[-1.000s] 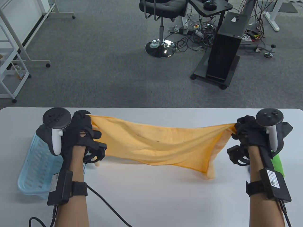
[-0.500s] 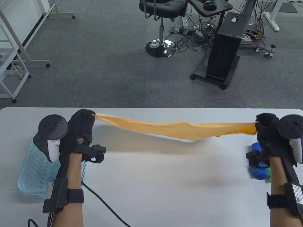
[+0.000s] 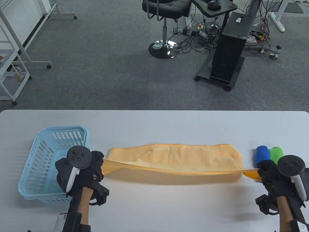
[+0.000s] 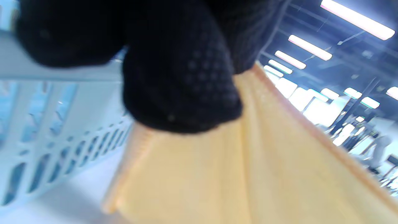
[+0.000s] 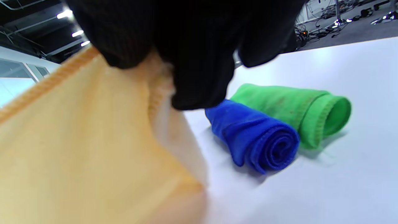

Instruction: Roll rectangular towel into towel roll

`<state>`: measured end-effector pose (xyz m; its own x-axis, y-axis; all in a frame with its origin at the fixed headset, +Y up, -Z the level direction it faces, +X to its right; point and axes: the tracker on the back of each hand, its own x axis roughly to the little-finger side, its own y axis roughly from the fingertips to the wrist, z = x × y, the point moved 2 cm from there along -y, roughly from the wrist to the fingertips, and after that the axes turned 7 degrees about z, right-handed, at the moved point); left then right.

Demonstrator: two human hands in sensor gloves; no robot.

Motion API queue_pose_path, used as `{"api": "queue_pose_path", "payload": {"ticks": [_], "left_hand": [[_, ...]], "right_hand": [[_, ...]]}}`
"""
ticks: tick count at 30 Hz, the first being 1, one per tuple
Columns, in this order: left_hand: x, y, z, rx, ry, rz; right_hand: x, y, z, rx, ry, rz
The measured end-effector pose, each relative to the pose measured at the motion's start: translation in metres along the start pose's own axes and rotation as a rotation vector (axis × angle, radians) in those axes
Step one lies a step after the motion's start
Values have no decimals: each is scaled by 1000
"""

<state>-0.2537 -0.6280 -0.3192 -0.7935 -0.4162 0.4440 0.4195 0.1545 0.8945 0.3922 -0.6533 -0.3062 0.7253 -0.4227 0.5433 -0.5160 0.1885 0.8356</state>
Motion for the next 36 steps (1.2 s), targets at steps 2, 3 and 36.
{"api": "queue_pose_path", "payload": {"ticks": [2,3,36], "left_hand": [[-5,-2,-3,-15,-68,25],[-7,-3,-5,-18,-91,27],[-103,4,-46,6,-344,-155]], "right_hand": [[-3,-3,2,-24,38,3],[-4,-4,4,-28,50,4],[-104,-20,37,60,186,-53]]}}
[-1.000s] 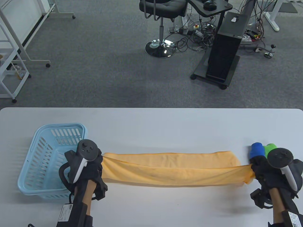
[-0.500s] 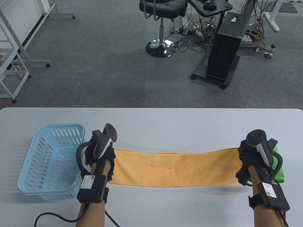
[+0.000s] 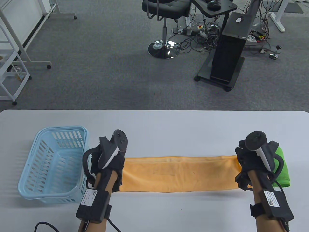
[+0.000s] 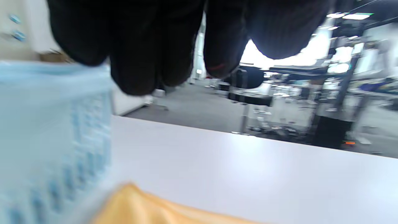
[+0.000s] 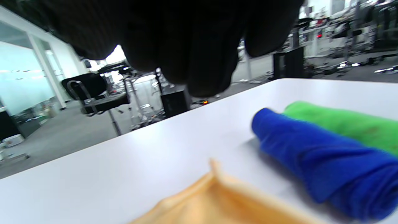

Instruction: Roll rectangular towel into towel roll

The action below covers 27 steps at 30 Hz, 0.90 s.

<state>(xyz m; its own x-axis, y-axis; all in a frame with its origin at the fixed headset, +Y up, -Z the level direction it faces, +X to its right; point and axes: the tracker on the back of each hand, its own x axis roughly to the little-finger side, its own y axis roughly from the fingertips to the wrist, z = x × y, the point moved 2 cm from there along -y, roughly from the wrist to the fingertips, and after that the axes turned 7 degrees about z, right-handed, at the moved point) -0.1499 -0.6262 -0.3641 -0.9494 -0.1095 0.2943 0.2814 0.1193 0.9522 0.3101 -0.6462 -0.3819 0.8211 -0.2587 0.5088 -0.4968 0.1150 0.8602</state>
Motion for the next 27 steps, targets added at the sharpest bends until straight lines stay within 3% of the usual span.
{"api": "queue_pose_path", "payload": {"ticks": [4,7,12,16,18,22,27], "left_hand": [[-43,24,-37,136,120,-189],[-74,40,-72,151,117,-279],[-105,50,-115,125,22,-352],[-120,50,-152,180,-73,-363],[-125,53,-163,157,-136,-405],[-133,61,-181,210,-231,-429],[-138,59,-180,141,-194,-422]], "right_hand": [[-30,13,24,-60,24,-106],[-55,22,51,-113,71,-183],[-90,34,91,-198,127,-284],[-115,39,124,-281,187,-326],[-124,37,138,-300,232,-324],[-140,29,161,-281,239,-311],[-151,26,195,-391,306,-297]]}}
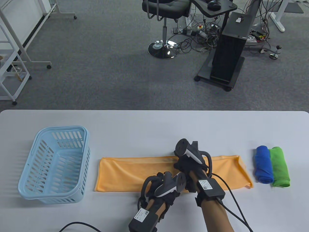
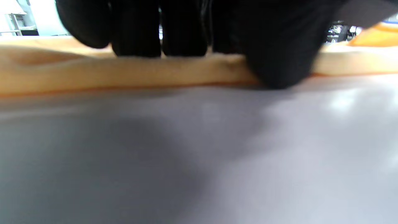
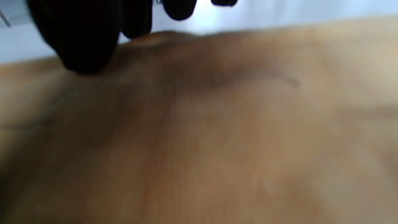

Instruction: Roll rectangular towel into towel roll

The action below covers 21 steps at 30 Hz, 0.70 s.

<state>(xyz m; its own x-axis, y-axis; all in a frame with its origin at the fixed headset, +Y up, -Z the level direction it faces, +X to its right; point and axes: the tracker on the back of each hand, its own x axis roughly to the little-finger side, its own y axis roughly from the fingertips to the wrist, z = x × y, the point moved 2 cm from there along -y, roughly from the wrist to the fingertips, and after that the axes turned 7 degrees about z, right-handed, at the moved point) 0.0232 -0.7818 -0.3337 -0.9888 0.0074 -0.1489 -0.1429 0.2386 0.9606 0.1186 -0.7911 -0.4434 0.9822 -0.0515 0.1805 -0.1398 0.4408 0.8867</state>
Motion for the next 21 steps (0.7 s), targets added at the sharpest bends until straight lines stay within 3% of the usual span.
{"api": "queue_pose_path", "payload": {"ticks": [6,12,15,18,21], "left_hand": [[22,2,10,-36,146,46],[63,16,69,-130,368,111],[84,27,111,-195,493,125],[97,36,140,-230,555,122],[104,41,157,-244,658,119]], "right_hand": [[3,7,-16,36,-48,9],[50,40,-71,-25,-403,19],[64,71,-101,67,-498,-31],[72,104,-125,201,-501,-87],[76,129,-141,264,-607,-150]]}}
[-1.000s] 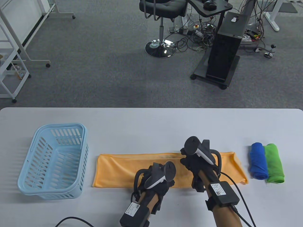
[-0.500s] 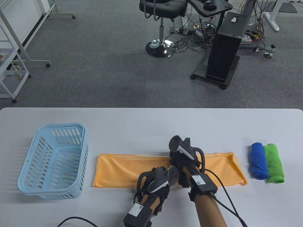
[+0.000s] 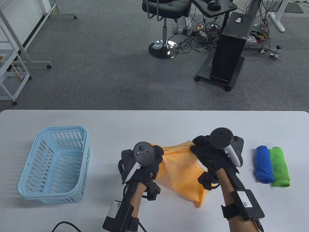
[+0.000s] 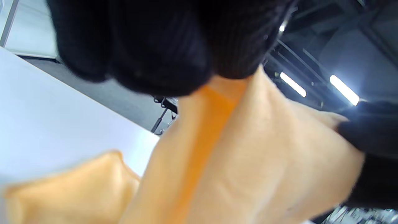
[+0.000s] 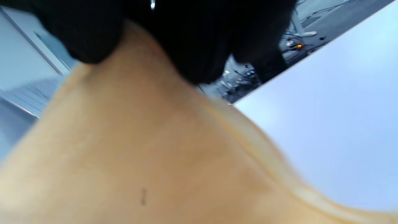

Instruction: Roll rectangular towel into towel roll

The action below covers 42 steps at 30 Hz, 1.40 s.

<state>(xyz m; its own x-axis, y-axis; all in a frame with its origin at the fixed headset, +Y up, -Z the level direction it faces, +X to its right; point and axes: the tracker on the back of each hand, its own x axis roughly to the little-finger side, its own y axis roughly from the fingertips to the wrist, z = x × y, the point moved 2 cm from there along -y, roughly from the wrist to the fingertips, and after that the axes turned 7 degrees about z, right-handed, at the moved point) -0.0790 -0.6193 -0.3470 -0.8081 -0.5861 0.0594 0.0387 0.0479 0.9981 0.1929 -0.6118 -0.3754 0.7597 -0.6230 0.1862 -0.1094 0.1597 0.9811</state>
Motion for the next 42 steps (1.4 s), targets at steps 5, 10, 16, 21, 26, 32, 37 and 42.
{"api": "queue_pose_path", "payload": {"ticks": [5,10,16,21,26,32,37,42], "left_hand": [[-6,2,22,8,236,-10],[-6,2,31,73,423,-57],[-4,-3,31,158,518,-77],[-4,-7,21,300,420,-198],[-6,-14,13,324,385,-224],[-25,-38,8,143,46,-152],[-43,-56,17,79,112,-136],[-63,-53,49,-70,211,-234]], "right_hand": [[-16,26,-18,-71,23,-68],[-27,39,-25,-104,115,-104],[-37,41,-31,-11,138,-59],[-38,31,-27,-19,149,-27],[-31,16,-19,-77,85,-28],[-22,-7,-14,-53,0,46],[-11,-24,-15,44,-140,39],[-31,-14,-54,215,-232,-130]]}}
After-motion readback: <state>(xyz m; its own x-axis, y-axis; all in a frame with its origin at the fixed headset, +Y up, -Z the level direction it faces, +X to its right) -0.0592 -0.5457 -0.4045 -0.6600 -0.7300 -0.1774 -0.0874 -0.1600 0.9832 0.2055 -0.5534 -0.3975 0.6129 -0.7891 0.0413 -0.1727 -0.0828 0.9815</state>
